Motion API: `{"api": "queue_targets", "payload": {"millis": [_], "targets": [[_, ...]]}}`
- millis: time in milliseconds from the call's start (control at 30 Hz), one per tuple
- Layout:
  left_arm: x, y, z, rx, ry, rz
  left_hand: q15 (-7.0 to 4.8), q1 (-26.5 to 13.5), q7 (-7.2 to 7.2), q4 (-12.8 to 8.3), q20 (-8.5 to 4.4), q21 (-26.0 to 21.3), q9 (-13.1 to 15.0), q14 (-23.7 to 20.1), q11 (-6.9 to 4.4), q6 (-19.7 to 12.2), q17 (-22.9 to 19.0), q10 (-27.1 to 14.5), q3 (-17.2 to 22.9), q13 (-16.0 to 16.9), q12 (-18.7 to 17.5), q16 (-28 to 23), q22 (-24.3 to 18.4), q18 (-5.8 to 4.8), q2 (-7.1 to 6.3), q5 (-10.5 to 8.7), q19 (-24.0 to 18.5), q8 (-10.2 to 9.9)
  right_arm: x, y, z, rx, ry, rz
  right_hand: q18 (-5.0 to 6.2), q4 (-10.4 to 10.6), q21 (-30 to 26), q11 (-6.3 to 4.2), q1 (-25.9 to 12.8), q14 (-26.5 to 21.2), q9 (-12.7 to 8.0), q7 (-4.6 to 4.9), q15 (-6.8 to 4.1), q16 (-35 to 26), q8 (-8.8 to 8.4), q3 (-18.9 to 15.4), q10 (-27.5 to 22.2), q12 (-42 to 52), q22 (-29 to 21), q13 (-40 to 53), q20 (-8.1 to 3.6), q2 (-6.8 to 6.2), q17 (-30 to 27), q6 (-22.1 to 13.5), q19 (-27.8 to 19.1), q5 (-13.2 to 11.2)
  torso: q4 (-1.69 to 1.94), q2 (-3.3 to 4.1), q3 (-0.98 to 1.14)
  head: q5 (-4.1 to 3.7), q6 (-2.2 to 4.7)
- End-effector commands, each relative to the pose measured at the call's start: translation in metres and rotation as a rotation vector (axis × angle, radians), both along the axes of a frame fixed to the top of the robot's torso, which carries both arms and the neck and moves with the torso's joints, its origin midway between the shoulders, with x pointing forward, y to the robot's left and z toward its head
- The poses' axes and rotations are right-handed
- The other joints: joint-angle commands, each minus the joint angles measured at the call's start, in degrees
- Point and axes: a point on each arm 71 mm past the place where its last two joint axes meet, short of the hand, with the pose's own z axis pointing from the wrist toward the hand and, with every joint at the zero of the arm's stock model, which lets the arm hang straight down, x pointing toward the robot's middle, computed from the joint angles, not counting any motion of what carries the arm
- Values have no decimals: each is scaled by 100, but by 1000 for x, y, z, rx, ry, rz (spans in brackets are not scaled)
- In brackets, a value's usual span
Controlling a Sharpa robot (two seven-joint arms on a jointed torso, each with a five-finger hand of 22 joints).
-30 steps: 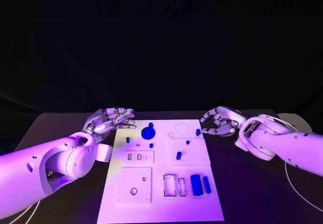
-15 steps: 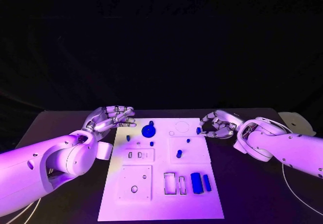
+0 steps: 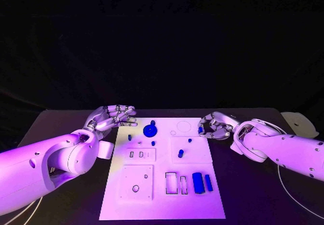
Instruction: Assemble the parts on the task board
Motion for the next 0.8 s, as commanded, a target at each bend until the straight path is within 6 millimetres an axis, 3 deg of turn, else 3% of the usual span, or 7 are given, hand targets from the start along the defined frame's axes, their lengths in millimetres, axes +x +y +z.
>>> {"api": "queue_targets", "payload": {"millis": [33, 267, 800], "targets": [[0, -2, 1, -11, -5, -20, 35, -51, 70, -12, 6, -2, 5, -19, 12, -28, 5, 38, 26, 5, -39, -34, -7, 73, 7, -18, 1, -28, 0, 2, -2, -3, 8, 3, -40, -18, 26, 34, 22, 498, 12, -5, 28, 37, -12, 54, 185, 38, 1507, 1056, 23, 53, 1046, 83, 600, -58, -12, -3, -1, 23, -9], [0, -2, 1, -11, -3, -21, 35, -51, 70, -12, 6, -2, 5, -19, 12, -28, 5, 38, 26, 5, -39, -34, -7, 73, 7, -18, 1, -28, 2, 5, -3, -3, 9, 3, -40, -114, 26, -12, 85, 500, 34, -60, -13, 39, 36, 286, 228, 82, 1507, 1098, -7, 198, 1052, 342, 600, -321, -10, -9, -4, 15, -22], [0, -2, 1, -9, 1, -21, 35, -52, 71, -14, 6, -3, 6, -18, 13, -31, 11, 36, 30, 4, -48, -36, -9, 73, 9, -18, 1, -31, 2, 6, -2, 4, -12, -3, -40, -264, 26, -146, 48, 507, 123, -216, -128, 46, 218, 538, 288, 141, 1507, 1157, -107, 304, 1083, 722, 600, -384, -9, -7, -6, 21, -31]]}}
